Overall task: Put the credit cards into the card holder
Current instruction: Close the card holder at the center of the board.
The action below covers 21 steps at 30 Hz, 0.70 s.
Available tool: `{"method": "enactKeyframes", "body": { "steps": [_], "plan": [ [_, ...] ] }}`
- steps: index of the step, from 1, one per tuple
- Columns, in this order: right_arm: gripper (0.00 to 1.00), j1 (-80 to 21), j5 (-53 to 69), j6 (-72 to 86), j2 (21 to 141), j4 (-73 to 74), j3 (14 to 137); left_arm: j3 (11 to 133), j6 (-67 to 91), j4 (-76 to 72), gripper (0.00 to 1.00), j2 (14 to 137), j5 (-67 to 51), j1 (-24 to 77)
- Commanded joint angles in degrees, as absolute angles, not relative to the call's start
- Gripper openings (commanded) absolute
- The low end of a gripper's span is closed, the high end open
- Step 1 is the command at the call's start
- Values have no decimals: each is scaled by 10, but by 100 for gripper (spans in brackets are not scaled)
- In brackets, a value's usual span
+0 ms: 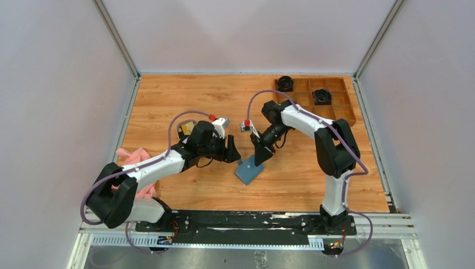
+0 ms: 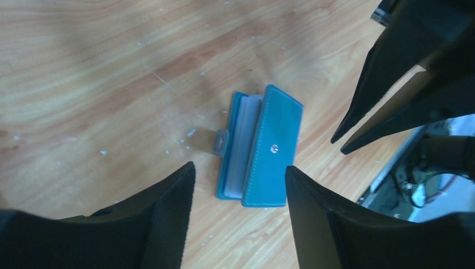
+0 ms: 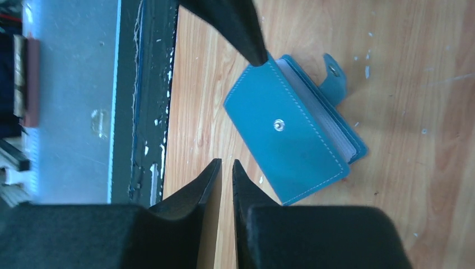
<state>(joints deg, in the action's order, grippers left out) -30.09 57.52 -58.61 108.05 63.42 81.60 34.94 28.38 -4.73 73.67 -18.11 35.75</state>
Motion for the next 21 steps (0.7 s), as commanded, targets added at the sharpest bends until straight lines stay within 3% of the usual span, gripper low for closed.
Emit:
{"method": "enactKeyframes", "body": {
  "steps": [1, 8, 21],
  "plan": [
    [15, -273, 616, -480, 1140, 605, 818, 426, 198, 69, 60, 791, -172, 353],
    [14, -262, 635, -471, 1173, 604, 815, 512, 159, 127, 46, 864, -193, 352],
    [14, -263, 622, -461, 1193, 600, 819, 540, 134, 151, 42, 917, -230, 352]
  ]
}}
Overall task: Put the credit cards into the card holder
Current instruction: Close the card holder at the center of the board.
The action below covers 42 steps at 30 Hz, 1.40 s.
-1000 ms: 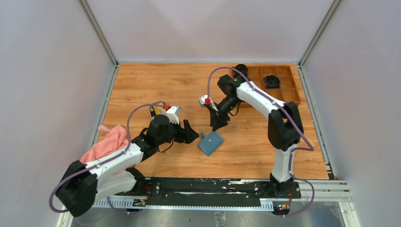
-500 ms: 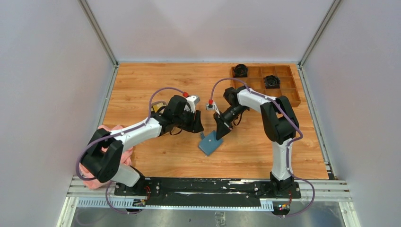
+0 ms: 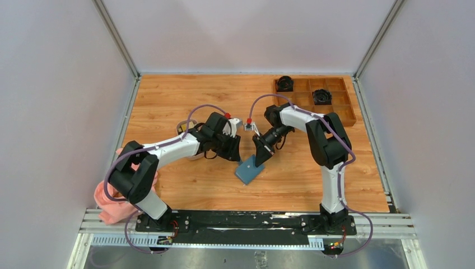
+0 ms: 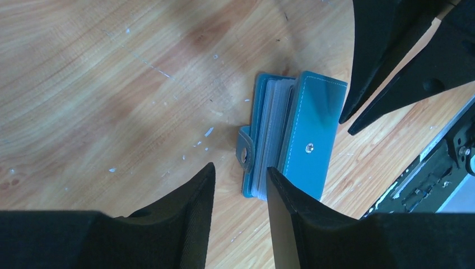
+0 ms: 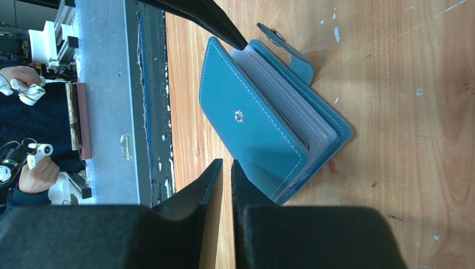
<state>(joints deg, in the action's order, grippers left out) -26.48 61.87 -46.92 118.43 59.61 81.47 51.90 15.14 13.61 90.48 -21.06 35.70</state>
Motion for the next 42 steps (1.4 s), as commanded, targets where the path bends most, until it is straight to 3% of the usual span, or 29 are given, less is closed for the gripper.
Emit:
{"method": "enactKeyframes", "body": {
  "steps": [1, 34, 37, 41, 42],
  "plan": [
    [14, -262, 621, -461, 1191, 599, 819, 542, 133, 151, 41, 921, -232, 353],
    [13, -263, 611, -457, 1190, 599, 820, 562, 117, 157, 22, 957, -266, 342],
    [13, -263, 610, -457, 1190, 599, 820, 563, 115, 156, 18, 958, -269, 342],
    [14, -263, 606, -456, 1191, 597, 819, 563, 115, 155, 0, 961, -272, 341],
    [13, -263, 604, -455, 1191, 596, 819, 562, 115, 154, 0, 960, -272, 340]
  ]
}}
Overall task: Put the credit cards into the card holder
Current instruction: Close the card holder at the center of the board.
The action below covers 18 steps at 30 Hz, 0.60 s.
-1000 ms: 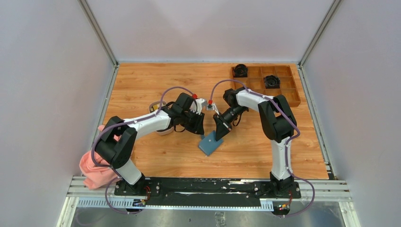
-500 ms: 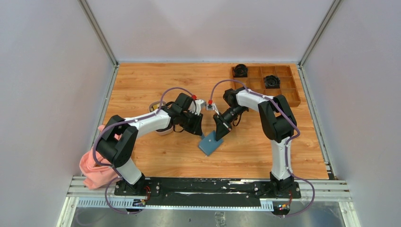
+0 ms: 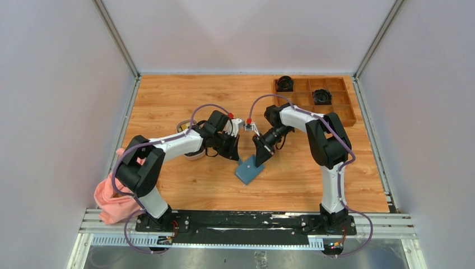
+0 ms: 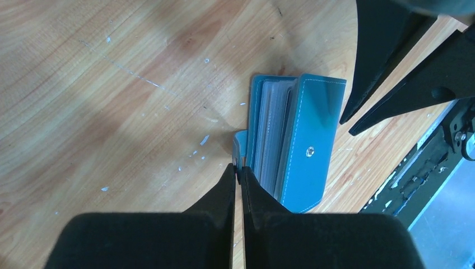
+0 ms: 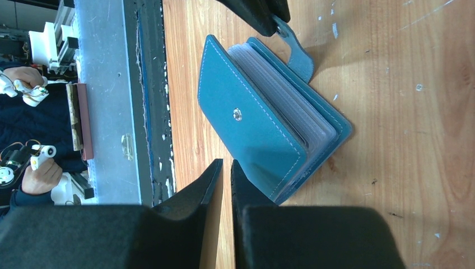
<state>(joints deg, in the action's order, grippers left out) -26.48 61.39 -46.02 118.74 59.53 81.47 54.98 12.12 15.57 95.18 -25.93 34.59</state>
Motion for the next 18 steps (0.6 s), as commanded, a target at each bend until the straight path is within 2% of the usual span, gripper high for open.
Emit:
{"method": "enactKeyframes", "body": {
  "steps": [1, 13, 18],
  "plan": [
    [13, -263, 602, -453, 1191, 595, 818, 561, 116, 153, 0, 958, -272, 339],
    [13, -264, 608, -412, 1200, 566, 806, 549, 107, 133, 0, 945, -311, 337],
    [13, -264, 616, -338, 1210, 523, 793, 529, 107, 102, 0, 921, -331, 337]
  ]
}}
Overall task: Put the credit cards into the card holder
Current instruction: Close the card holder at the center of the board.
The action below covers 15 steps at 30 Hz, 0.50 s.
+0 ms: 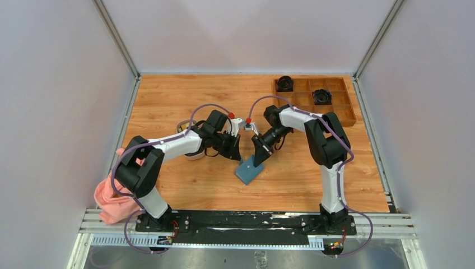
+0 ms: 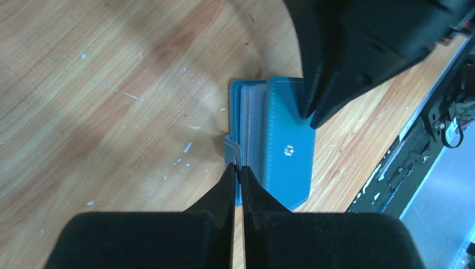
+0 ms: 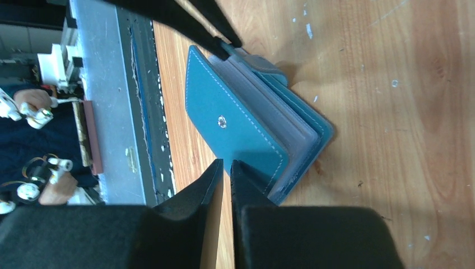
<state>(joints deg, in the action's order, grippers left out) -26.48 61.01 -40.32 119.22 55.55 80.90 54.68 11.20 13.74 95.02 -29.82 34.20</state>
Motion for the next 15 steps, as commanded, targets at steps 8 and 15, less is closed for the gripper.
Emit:
{"method": "enactKeyframes", "body": {
  "steps": [8, 15],
  "plan": [
    [12, -265, 593, -241, 1230, 475, 779, 463, 148, 15, 0, 888, -362, 340],
    [12, -266, 596, -211, 1240, 458, 773, 454, 156, 8, 0, 897, -356, 365]
  ]
}}
